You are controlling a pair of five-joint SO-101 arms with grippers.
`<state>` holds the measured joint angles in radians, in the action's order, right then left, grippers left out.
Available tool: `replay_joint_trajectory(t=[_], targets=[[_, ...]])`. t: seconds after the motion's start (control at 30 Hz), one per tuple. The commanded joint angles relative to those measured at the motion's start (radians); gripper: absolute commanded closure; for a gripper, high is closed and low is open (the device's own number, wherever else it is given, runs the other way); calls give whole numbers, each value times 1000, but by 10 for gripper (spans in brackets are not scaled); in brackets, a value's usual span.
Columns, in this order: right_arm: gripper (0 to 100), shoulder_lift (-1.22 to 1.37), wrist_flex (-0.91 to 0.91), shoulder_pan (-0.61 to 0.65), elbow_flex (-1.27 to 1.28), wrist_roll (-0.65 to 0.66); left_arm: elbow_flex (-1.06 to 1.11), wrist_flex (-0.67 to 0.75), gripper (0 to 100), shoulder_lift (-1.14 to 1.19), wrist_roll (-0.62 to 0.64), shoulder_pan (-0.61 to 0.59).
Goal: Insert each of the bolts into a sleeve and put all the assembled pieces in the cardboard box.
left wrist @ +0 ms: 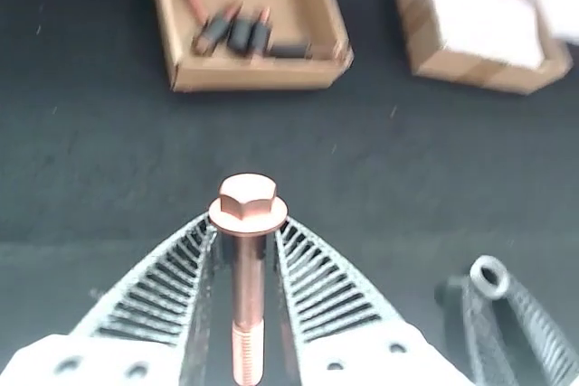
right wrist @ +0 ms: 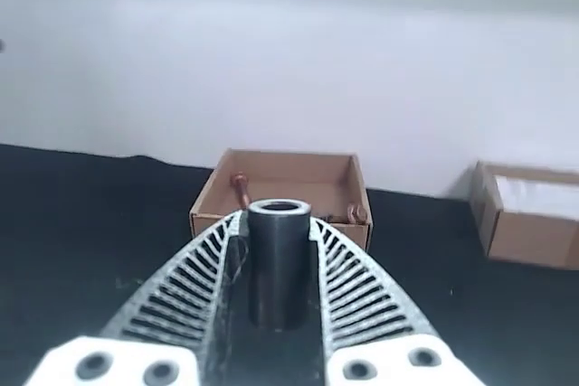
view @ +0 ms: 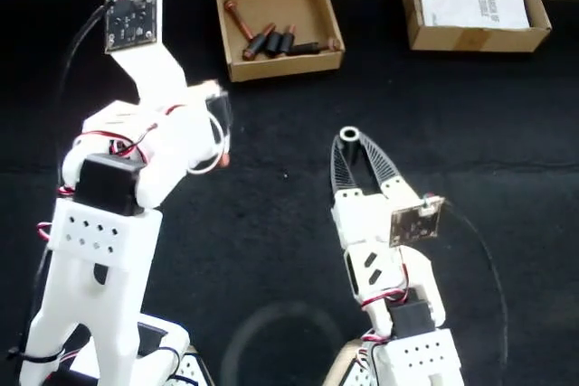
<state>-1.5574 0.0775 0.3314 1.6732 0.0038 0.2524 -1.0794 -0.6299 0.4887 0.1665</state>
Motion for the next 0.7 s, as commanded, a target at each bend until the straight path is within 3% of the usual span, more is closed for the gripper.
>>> replay_joint_trajectory(t=[0.0, 0.37, 0.47, 0.67], targets=[[991, -12, 65, 4, 110, 14, 25, 178, 991, -35, 11, 53], [991, -5, 58, 1, 133, 11, 297, 773, 991, -25, 9, 260], [991, -4, 58, 1, 133, 11, 297, 810, 991, -25, 6, 294], [991, -2, 41, 1, 133, 9, 265, 810, 991, -25, -114, 352]])
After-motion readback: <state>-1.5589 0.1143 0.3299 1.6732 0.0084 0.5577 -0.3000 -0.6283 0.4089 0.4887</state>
